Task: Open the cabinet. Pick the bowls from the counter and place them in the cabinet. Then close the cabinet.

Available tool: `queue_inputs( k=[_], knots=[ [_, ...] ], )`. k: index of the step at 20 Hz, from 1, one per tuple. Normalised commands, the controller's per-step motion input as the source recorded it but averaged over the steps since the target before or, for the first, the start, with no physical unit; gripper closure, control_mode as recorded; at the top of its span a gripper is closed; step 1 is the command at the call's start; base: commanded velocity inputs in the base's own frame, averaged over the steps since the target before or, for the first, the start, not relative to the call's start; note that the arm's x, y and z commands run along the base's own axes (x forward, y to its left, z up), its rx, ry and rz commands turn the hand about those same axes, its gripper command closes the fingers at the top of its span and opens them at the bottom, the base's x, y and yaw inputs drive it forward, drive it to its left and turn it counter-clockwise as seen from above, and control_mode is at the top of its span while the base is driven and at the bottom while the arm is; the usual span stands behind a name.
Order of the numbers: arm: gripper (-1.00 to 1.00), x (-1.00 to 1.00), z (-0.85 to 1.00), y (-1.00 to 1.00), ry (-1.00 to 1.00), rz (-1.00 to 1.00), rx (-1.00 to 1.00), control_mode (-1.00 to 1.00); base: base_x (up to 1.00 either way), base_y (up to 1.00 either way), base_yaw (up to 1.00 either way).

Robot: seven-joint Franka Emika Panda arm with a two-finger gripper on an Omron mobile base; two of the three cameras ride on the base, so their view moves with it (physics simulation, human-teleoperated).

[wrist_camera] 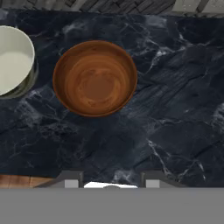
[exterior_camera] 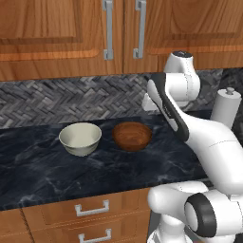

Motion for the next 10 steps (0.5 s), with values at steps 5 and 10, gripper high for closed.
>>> queue_inputs(
  k=[5,10],
  knots=[
    [-1.0,-0.31,0.15,0.04,-0.14,0.0,0.0,-1.0,0.0,0.0,0.0],
    [-1.0,-0.32,1.0,0.28,-0.3,0.02,-0.04,-1.0,0.0,0.0,0.0]
  ],
)
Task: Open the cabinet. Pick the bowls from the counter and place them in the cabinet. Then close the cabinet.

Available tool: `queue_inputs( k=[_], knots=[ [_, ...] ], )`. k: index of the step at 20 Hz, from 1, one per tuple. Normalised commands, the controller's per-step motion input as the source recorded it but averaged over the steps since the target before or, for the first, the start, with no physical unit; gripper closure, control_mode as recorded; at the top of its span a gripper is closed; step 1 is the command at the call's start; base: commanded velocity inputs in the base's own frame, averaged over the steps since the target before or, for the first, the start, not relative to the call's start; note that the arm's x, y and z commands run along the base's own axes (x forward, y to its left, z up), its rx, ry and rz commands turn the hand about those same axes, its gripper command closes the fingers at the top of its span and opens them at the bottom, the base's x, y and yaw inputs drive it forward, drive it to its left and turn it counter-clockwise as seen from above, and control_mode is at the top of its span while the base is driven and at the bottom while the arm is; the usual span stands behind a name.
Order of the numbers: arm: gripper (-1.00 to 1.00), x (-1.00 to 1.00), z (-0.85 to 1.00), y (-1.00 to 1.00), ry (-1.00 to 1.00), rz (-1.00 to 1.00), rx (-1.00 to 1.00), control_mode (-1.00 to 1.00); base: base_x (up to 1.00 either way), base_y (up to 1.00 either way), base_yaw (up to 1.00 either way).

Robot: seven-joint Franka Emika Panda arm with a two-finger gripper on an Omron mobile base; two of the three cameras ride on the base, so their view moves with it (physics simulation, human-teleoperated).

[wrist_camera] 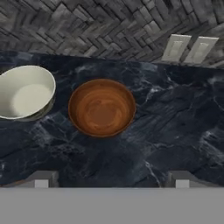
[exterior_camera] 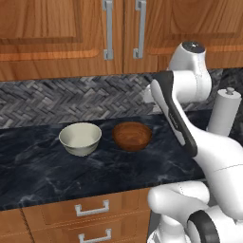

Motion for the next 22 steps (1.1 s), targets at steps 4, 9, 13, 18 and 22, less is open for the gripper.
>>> queue_inputs(
  k=[4,9,13,18,22],
  knots=[
    [-1.0,-0.04,1.0,0.39,-0.2,0.05,0.0,-1.0,0.0,0.0,0.0],
    [-1.0,0.03,0.8,0.25,-0.2,0.07,0.0,-1.0,0.0,0.0,0.0],
    [-1.0,0.31,0.57,0.11,-0.22,0.02,0.0,-1.0,0.0,0.0,0.0],
    [-1.0,0.48,0.22,0.06,-0.23,0.01,0.0,-1.0,0.0,0.0,0.0],
    [-1.0,0.26,0.2,0.01,-0.31,0.0,0.0,-1.0,0.0,0.0,0.0]
  ],
)
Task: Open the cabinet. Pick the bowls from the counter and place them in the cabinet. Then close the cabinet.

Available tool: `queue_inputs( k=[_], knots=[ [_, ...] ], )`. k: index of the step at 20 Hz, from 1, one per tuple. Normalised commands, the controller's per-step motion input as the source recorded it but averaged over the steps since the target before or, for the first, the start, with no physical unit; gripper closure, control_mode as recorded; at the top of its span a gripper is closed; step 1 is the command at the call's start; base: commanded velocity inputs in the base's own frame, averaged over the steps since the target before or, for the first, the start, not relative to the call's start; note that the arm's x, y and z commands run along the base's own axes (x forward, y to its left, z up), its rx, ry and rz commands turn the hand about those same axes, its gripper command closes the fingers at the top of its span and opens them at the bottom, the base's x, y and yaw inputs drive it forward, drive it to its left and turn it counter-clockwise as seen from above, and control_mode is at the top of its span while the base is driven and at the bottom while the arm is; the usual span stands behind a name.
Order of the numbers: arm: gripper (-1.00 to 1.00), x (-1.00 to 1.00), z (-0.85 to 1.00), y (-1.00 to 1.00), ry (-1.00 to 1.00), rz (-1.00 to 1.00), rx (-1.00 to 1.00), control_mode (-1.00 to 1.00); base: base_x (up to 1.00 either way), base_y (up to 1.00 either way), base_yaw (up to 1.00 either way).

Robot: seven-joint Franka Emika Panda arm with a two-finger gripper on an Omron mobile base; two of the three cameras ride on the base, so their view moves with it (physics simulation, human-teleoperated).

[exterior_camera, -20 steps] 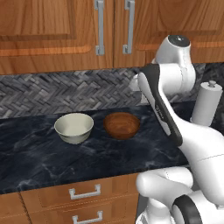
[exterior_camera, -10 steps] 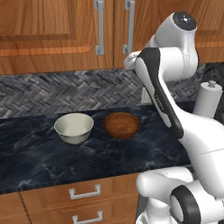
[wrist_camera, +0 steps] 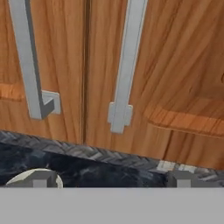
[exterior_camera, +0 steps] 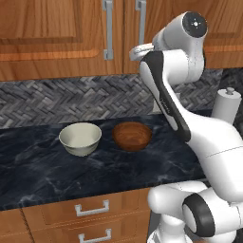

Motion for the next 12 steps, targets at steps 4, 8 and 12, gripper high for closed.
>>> queue_inputs(
  k=[4,8,12],
  knots=[
    [-1.0,0.44,0.14,0.03,-0.25,0.0,0.0,-1.0,0.0,0.0,0.0],
    [-1.0,0.64,0.03,0.0,-0.15,0.0,0.0,-1.0,0.0,0.0,0.0],
    [-1.0,0.75,0.0,0.0,-0.14,0.0,0.0,-1.0,0.0,0.0,0.0]
  ],
)
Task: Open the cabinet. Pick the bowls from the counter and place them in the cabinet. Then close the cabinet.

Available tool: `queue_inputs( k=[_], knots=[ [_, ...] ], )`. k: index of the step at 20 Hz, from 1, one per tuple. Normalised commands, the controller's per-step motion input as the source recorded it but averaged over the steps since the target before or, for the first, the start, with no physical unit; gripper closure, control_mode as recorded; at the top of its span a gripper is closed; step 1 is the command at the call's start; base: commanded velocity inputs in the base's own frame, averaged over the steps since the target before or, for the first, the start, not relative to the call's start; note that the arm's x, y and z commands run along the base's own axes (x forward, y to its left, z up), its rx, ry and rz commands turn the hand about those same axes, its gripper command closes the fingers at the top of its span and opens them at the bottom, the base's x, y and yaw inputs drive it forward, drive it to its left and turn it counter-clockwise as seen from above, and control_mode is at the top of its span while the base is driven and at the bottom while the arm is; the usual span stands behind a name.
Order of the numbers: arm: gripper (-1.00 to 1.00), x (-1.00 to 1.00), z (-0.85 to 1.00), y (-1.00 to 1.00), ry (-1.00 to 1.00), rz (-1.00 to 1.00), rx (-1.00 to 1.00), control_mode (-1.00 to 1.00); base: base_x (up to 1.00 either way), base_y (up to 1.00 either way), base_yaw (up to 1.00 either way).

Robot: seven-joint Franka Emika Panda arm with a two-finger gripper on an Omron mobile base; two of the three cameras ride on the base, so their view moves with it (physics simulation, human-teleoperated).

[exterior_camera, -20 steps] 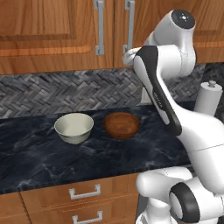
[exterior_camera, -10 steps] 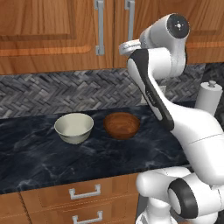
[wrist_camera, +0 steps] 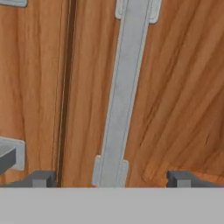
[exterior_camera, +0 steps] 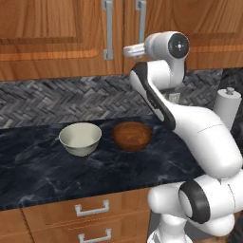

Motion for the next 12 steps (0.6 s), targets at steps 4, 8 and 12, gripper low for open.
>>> queue_inputs(
  k=[4,8,12],
  knots=[
    [-1.0,0.86,0.0,0.0,-0.13,0.0,0.0,-1.0,0.0,0.0,0.0],
    [-1.0,0.91,0.0,0.0,-0.12,0.0,0.0,-1.0,0.0,0.0,0.0],
    [-1.0,0.96,0.0,0.0,-0.08,0.0,0.0,-1.0,0.0,0.0,0.0]
  ],
)
